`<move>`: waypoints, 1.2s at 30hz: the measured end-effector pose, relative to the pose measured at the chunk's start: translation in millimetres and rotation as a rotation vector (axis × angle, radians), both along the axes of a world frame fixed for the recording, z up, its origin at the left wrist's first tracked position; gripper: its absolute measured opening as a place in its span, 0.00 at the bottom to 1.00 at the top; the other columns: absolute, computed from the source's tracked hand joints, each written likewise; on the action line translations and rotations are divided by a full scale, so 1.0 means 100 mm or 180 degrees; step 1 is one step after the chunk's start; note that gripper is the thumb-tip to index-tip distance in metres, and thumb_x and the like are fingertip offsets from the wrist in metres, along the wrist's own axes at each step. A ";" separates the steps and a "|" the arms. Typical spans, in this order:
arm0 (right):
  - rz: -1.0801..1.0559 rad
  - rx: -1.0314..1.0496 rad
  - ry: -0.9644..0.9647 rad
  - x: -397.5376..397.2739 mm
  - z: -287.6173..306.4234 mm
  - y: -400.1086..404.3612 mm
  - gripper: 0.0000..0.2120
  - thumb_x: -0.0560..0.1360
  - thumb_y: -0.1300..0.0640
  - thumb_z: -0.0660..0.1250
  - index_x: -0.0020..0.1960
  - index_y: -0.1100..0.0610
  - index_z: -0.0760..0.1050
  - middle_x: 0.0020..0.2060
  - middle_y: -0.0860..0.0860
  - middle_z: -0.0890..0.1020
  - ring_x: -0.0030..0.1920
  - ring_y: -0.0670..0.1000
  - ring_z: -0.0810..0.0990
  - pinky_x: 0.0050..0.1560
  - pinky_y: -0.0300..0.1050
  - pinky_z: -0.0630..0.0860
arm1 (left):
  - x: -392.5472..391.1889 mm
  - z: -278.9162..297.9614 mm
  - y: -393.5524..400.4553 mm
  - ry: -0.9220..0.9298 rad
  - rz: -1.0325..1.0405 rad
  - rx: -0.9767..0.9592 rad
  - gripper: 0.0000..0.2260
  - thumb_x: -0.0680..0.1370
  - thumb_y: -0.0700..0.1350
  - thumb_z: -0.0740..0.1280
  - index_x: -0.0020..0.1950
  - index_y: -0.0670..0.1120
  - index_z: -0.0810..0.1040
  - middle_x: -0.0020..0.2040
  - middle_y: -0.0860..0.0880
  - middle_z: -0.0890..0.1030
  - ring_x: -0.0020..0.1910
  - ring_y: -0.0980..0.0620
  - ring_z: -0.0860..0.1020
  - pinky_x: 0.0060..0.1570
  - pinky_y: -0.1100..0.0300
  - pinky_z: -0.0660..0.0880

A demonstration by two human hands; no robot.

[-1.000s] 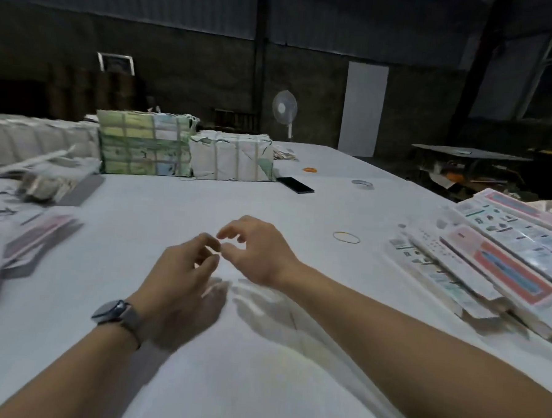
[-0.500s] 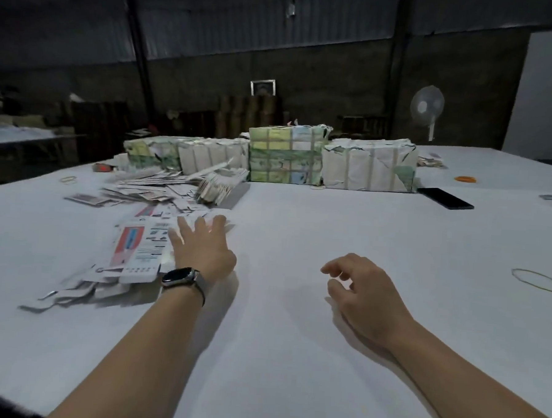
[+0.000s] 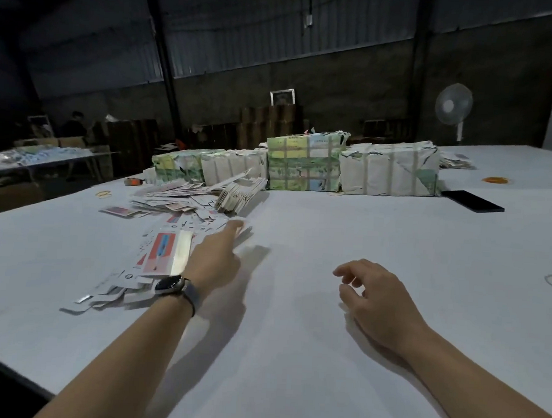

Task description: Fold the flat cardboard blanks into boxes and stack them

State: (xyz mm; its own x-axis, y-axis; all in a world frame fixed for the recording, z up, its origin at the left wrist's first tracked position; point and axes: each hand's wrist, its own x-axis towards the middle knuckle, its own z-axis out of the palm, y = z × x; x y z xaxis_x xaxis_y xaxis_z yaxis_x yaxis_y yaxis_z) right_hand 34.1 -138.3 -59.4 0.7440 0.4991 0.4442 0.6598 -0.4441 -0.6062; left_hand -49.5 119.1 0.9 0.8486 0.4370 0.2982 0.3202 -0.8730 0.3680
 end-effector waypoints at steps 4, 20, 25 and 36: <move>-0.0073 0.0704 0.0420 0.01 0.04 0.01 0.16 0.80 0.51 0.64 0.67 0.45 0.73 0.44 0.41 0.79 0.45 0.40 0.77 0.52 0.49 0.77 | 0.05 0.16 -0.64 -0.1058 -0.1127 -0.1981 0.33 0.75 0.31 0.57 0.76 0.55 0.63 0.65 0.50 0.78 0.49 0.53 0.80 0.42 0.62 0.78; 0.0391 0.1114 0.0915 -0.07 0.05 0.08 0.25 0.81 0.50 0.63 0.75 0.35 0.60 0.50 0.36 0.82 0.46 0.42 0.85 0.41 0.43 0.84 | 0.26 -0.41 -1.18 -0.0419 -0.1276 -0.4708 0.27 0.81 0.68 0.47 0.63 0.59 0.81 0.52 0.43 0.87 0.43 0.44 0.87 0.37 0.53 0.83; 0.0411 0.1295 0.1089 -0.08 0.04 0.07 0.25 0.82 0.48 0.62 0.76 0.37 0.60 0.45 0.40 0.80 0.49 0.43 0.84 0.46 0.45 0.84 | 0.20 -0.45 -1.19 -0.0522 -0.1462 -0.4577 0.27 0.76 0.70 0.51 0.55 0.58 0.84 0.48 0.41 0.87 0.39 0.44 0.86 0.35 0.55 0.82; 0.0038 0.1271 0.0113 -0.16 0.11 0.10 0.18 0.82 0.49 0.60 0.72 0.44 0.70 0.56 0.44 0.77 0.51 0.42 0.79 0.48 0.42 0.81 | 0.23 -0.42 -1.26 -0.1015 -0.1698 -0.4767 0.23 0.73 0.62 0.65 0.67 0.59 0.73 0.52 0.45 0.86 0.46 0.46 0.86 0.41 0.49 0.83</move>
